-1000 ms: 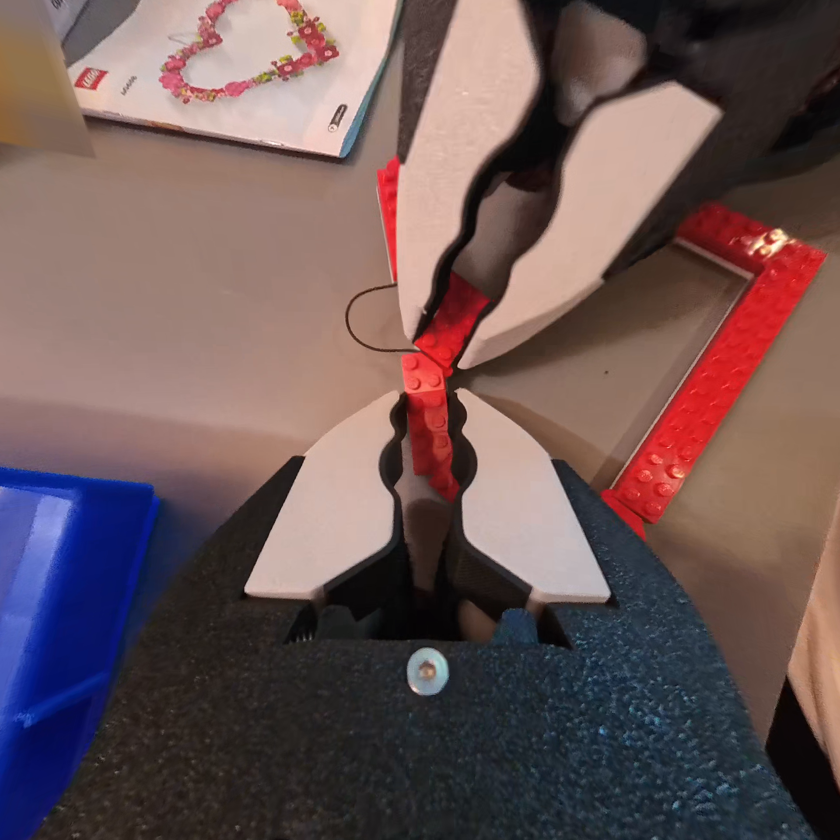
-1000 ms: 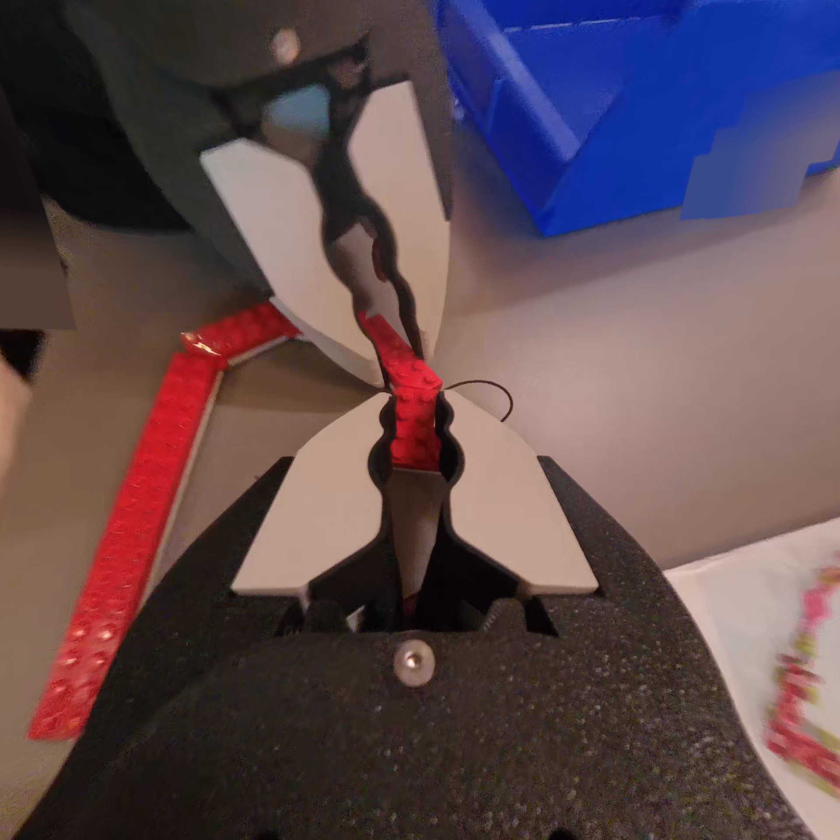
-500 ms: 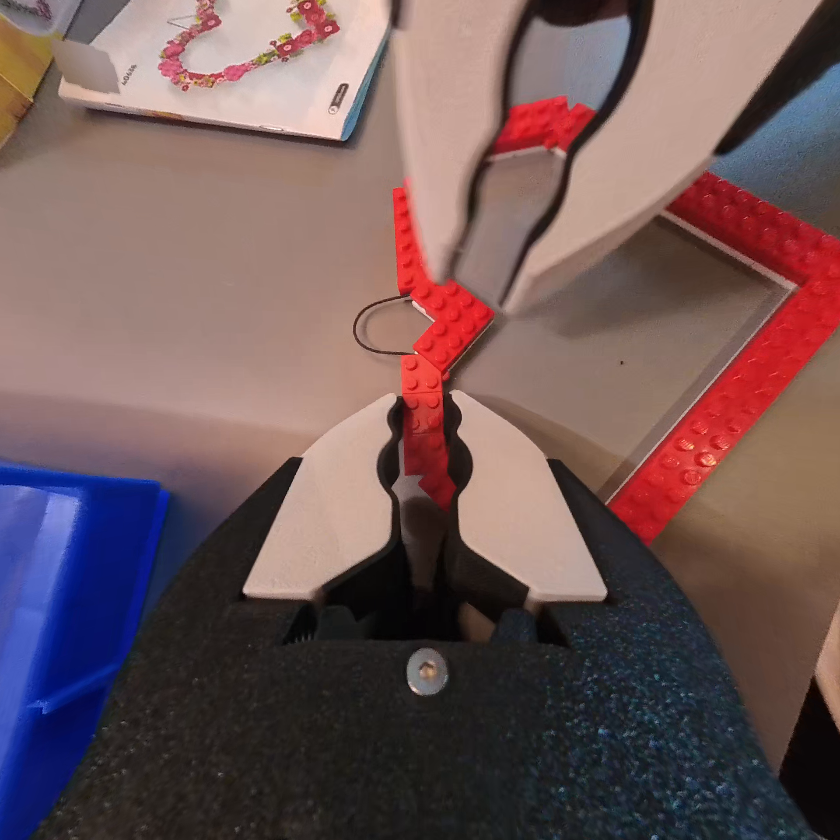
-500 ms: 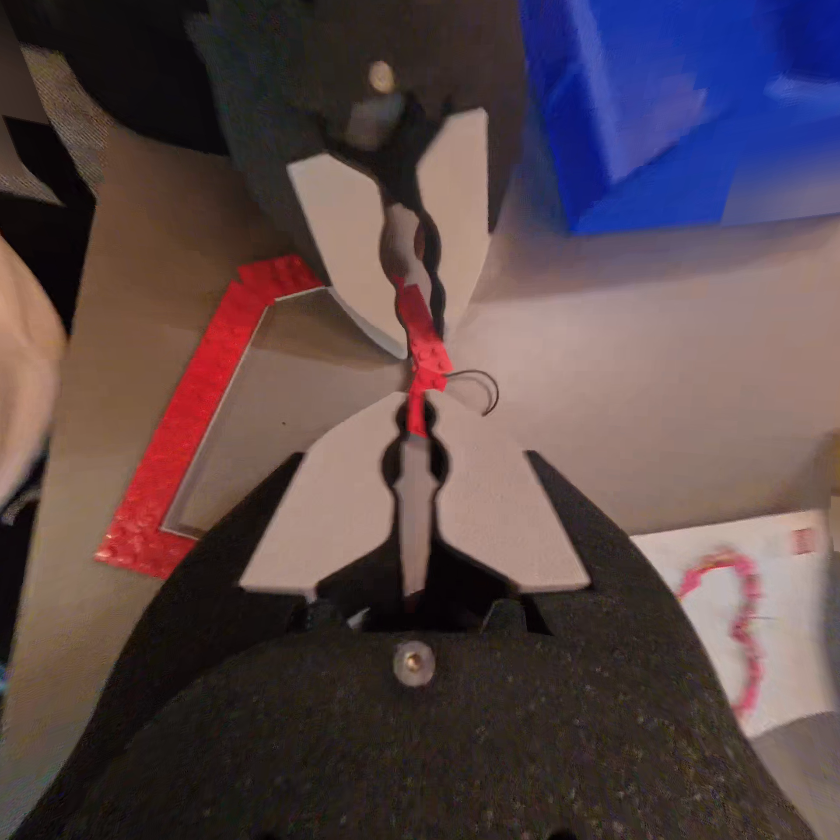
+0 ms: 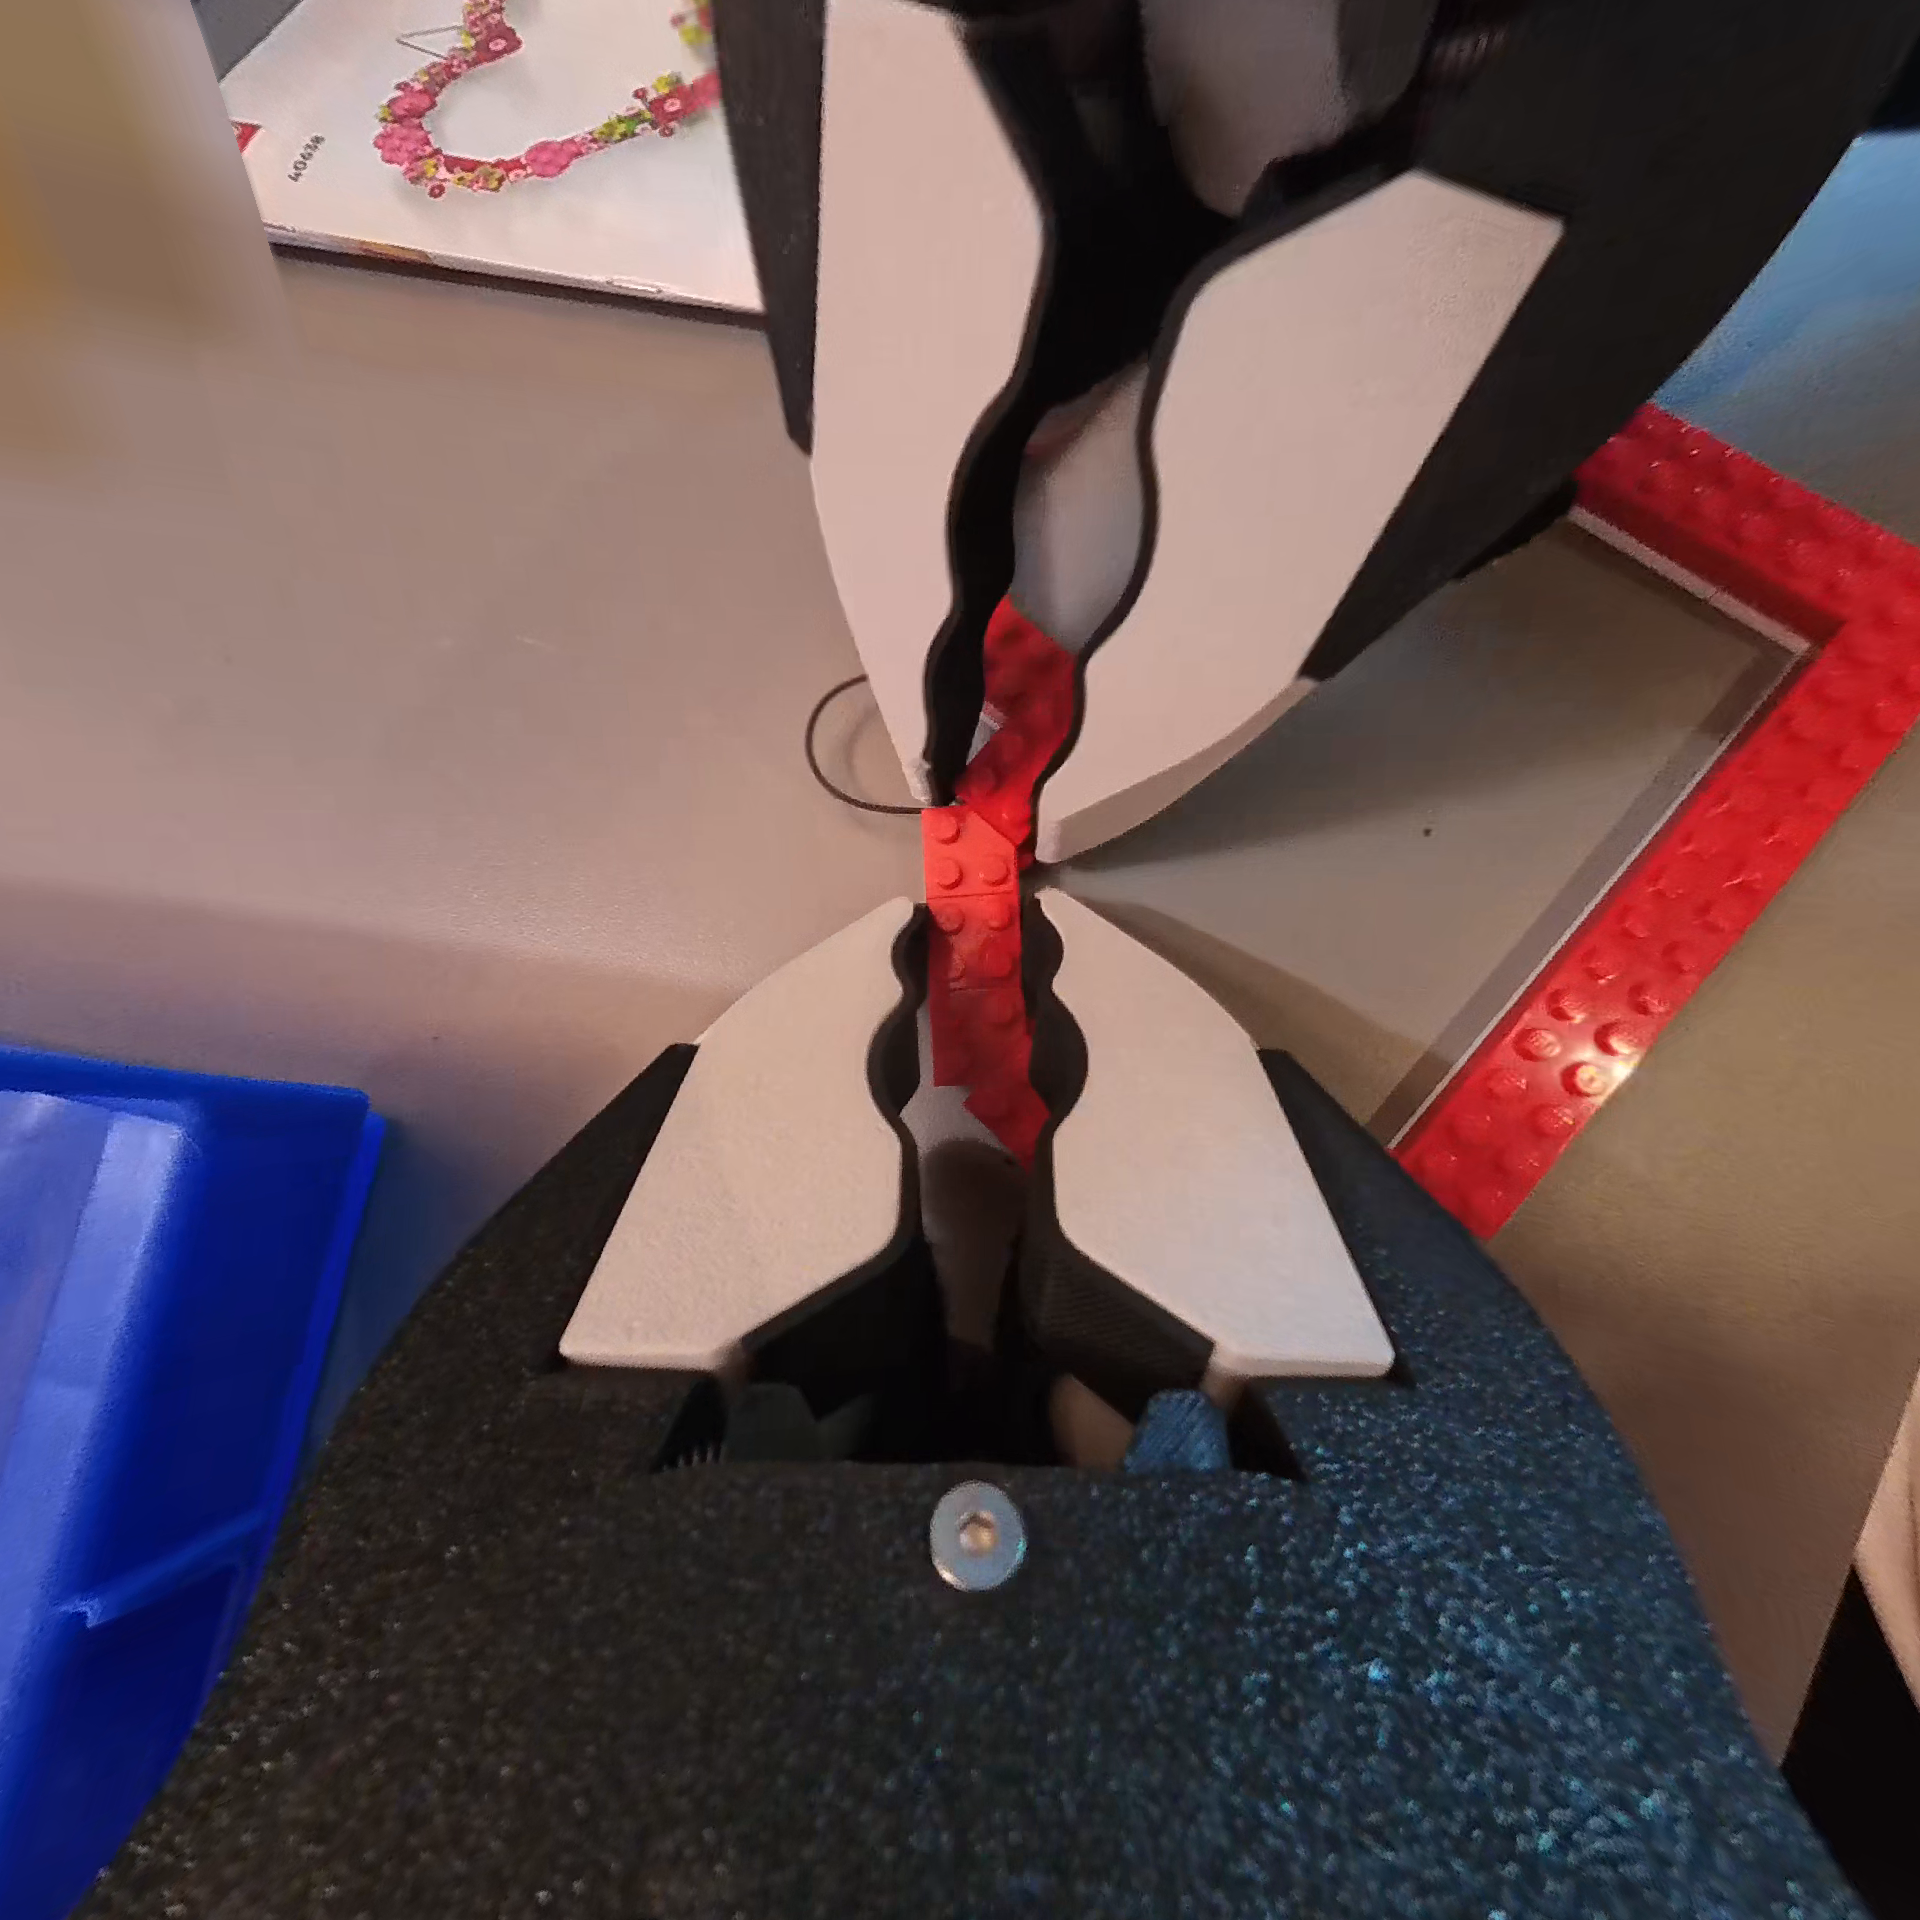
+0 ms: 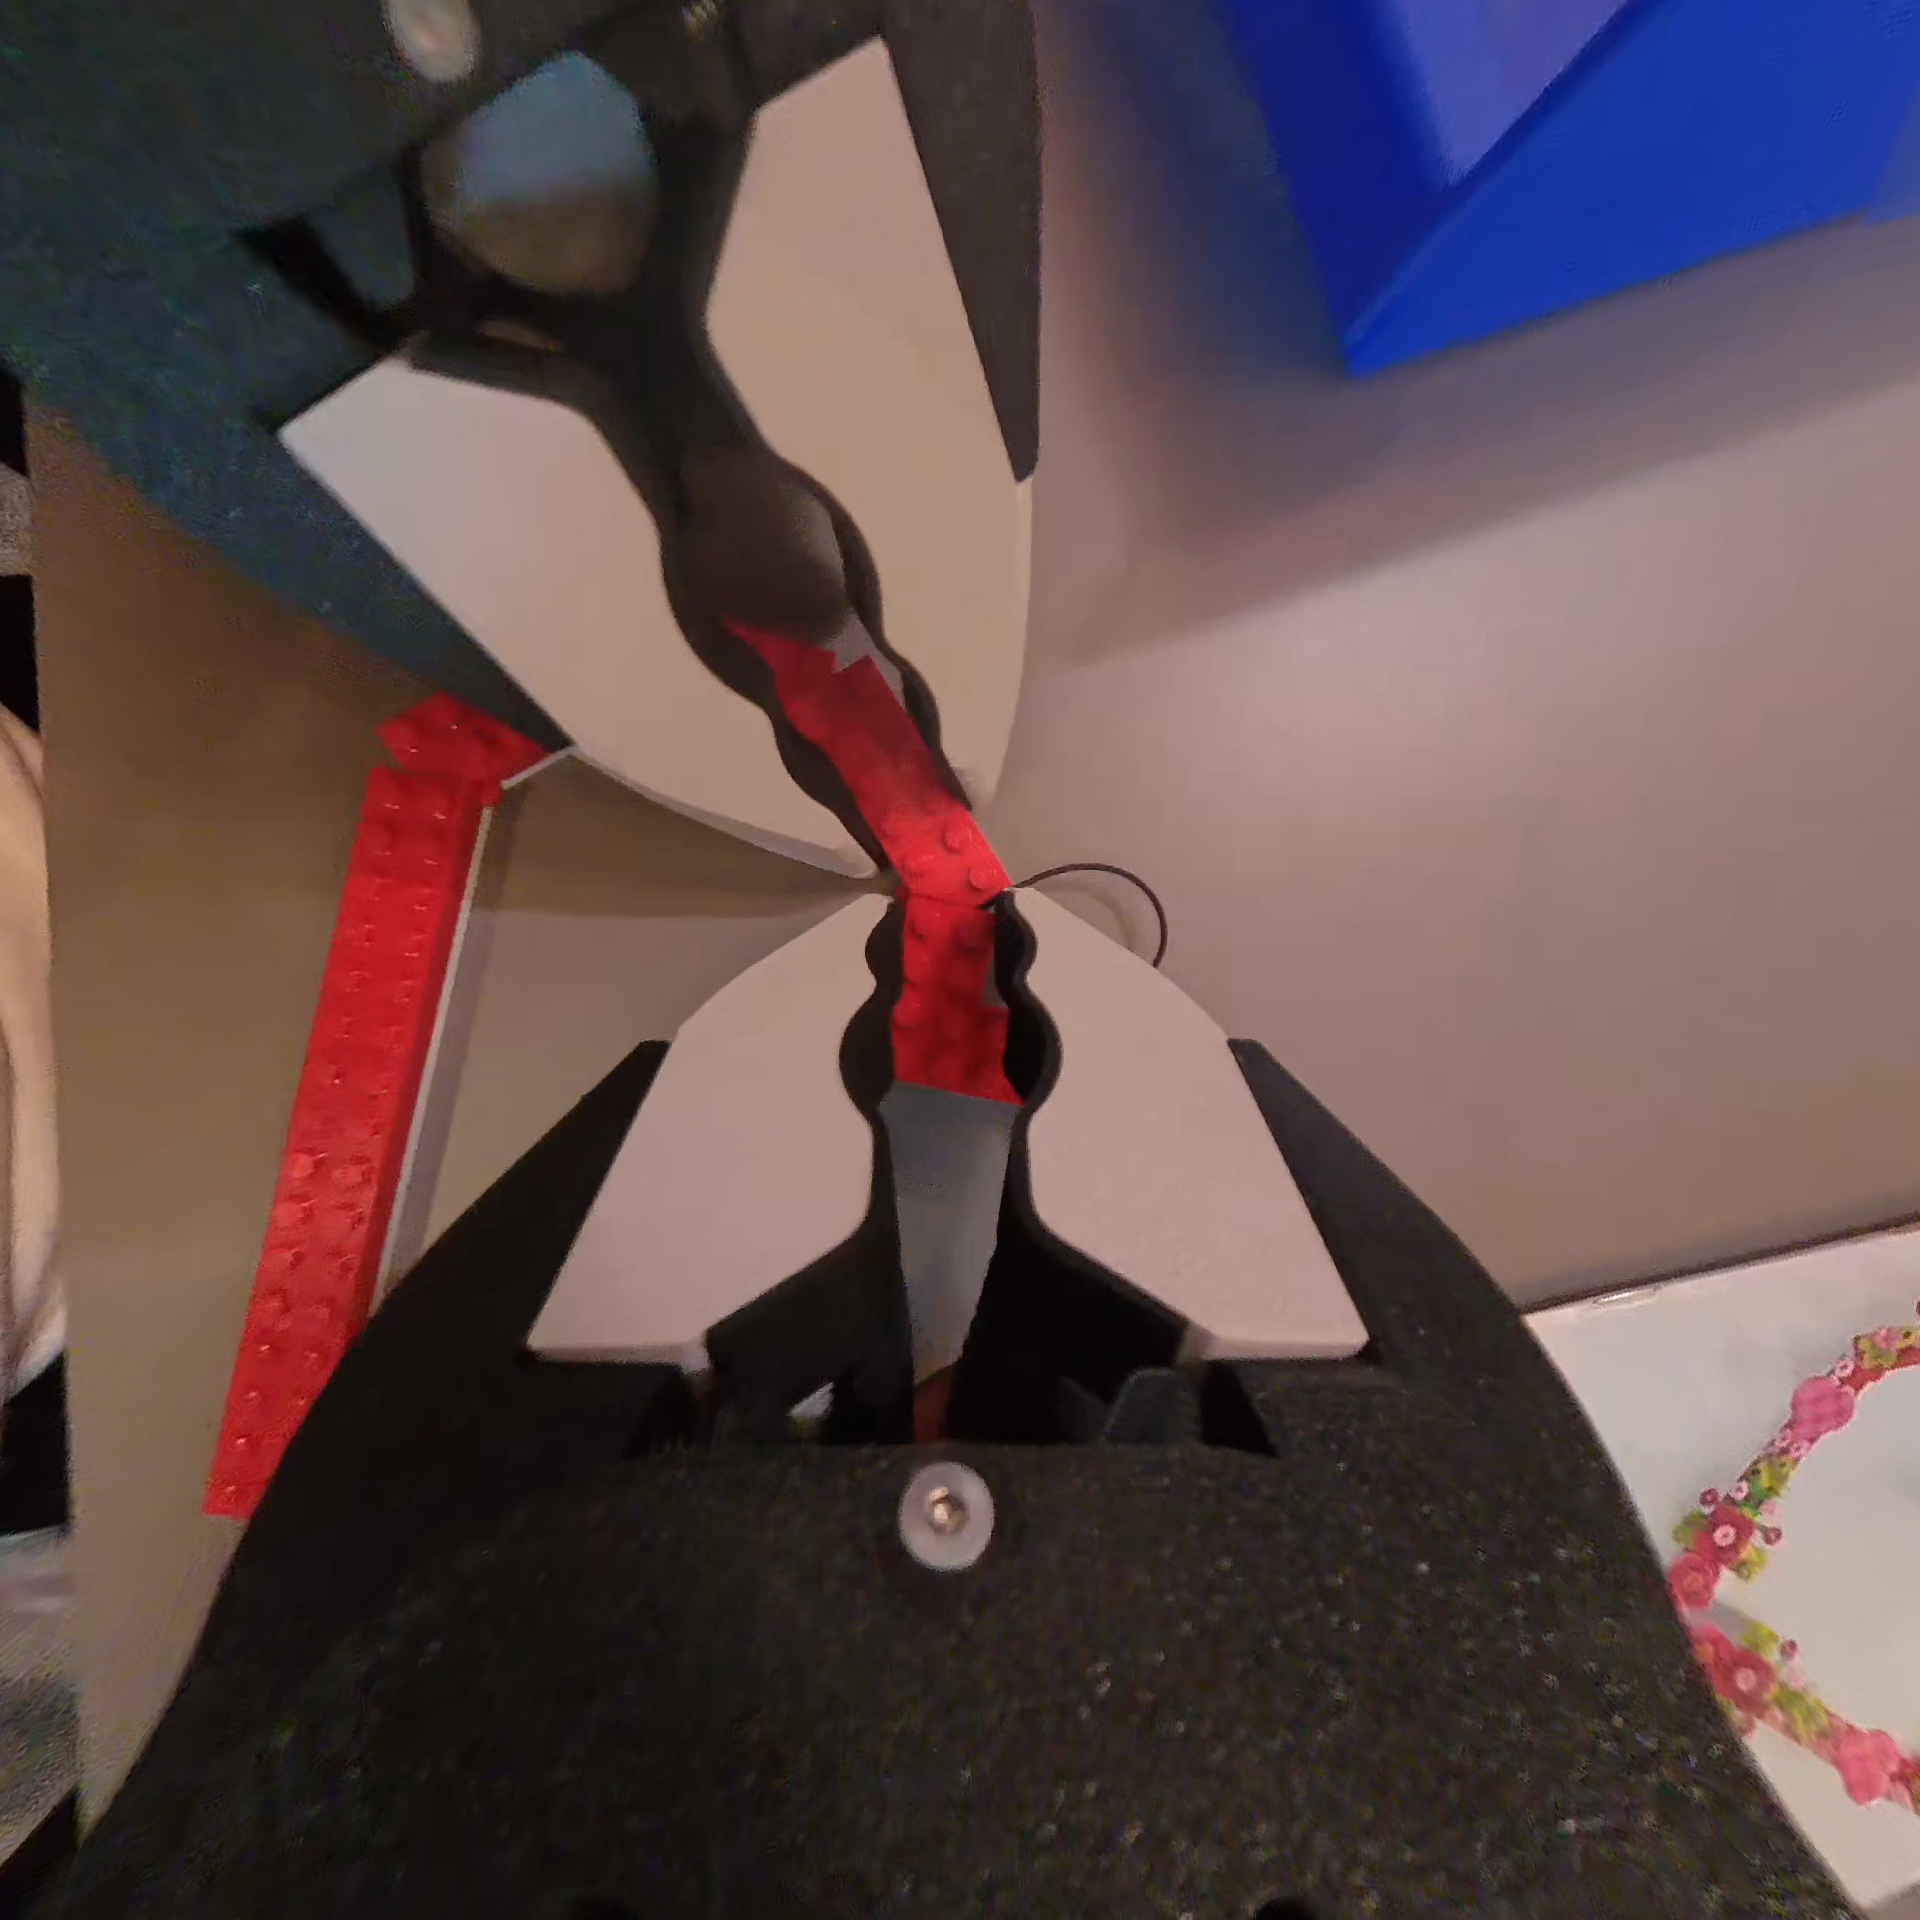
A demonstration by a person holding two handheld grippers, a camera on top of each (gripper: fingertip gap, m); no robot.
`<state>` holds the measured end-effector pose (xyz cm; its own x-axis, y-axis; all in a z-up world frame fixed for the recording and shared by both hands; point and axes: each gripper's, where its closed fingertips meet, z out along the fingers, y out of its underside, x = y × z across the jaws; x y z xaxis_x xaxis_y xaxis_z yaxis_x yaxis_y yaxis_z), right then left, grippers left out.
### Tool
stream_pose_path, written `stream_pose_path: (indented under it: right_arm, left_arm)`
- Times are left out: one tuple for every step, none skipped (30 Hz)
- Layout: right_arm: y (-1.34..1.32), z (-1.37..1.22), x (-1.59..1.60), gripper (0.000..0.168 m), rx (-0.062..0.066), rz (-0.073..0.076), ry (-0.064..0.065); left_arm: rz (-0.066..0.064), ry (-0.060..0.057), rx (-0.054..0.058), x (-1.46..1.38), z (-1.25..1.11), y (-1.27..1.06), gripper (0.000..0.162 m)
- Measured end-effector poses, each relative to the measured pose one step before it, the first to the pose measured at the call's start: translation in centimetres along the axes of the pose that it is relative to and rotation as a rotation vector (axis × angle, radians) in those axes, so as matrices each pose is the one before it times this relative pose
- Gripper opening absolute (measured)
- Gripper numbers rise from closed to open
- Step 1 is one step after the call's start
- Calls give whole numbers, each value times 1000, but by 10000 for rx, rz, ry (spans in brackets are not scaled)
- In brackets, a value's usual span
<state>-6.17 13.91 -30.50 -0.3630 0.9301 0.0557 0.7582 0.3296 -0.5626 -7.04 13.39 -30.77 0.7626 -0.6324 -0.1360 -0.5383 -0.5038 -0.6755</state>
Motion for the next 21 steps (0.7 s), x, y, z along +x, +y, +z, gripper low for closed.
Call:
stream_pose_path:
  right_arm:
    - [-47, -77, 17, 16, 536, 0, 36]
    - [-19, -68, -12, 16, 568, 94, -14]
    - [-26, -75, -16, 16, 541, 80, -1]
    - [-39, -43, 7, 16, 431, 108, 54]
    - [0, -16, 15, 15, 280, -106, 112]
    - [15, 3, 32, 16, 135, -178, 150]
    - [-10, -15, 7, 16, 36, -289, 159]
    - [36, -19, 22, 16, -21, -144, 98]
    - [-408, -285, 86, 16, 317, 14, 43]
    - [-2312, -1781, 629, 15, 1554, 185, 287]
    - [-2494, -2621, 1439, 14, 1159, 389, 470]
    - [-1332, -2260, 1576, 14, 192, -124, 616]
    - [495, -1222, 495, 14, -828, -447, 48]
    - [770, -381, -435, 16, -721, -256, -305]
    - [313, 60, -701, 15, -287, -162, -292]
    - [-153, 158, -426, 15, 90, 9, -63]
    - [-408, 104, -325, 15, 339, 312, -155]
    - [-489, 29, -629, 16, 488, 523, -492]
    - [-550, -26, -830, 16, 515, 506, -568]
    - [-617, -44, -1067, 16, 514, 254, -470]
    - [-654, 33, -1601, 16, 477, 178, -604]
  left_arm:
    - [123, -71, 4, 36, 11, -30, 18]
    - [95, -26, 15, 59, 25, -26, 18]
    - [-20, 50, 0, 55, 31, -13, 18]
    - [-67, 81, -14, 27, 13, 6, 18]
    - [-79, 67, -3, 12, 23, 3, 18]
    - [-30, 27, 2, 7, 4, 4, 18]
    - [-2, 4, 3, 16, 13, -2, 18]
    - [12, -12, 1, 7, 13, -6, 19]
    - [-144, -12, -64, -141, -13, 135, 18]
    - [-366, -159, -5, -497, -66, 128, 18]
    - [-99, -82, -17, -192, -8, -1, 18]
    - [233, 43, -16, 152, 27, -77, 18]
    - [74, 47, 8, 60, 11, -25, 18]
    - [-2, -43, -22, -26, -17, -5, 17]
    - [86, -66, 1, 2, -9, -35, 17]
    - [4, 6, 22, -6, -4, -20, 17]
    - [-103, 46, 0, -11, -1, 14, 17]
    - [-37, 12, -13, -15, -5, -7, 17]
    - [-30, -47, -15, -96, -7, -5, 17]
    - [-98, -230, -29, -368, -4, 14, 17]
    - [-95, -339, -34, -502, 35, 0, 17]
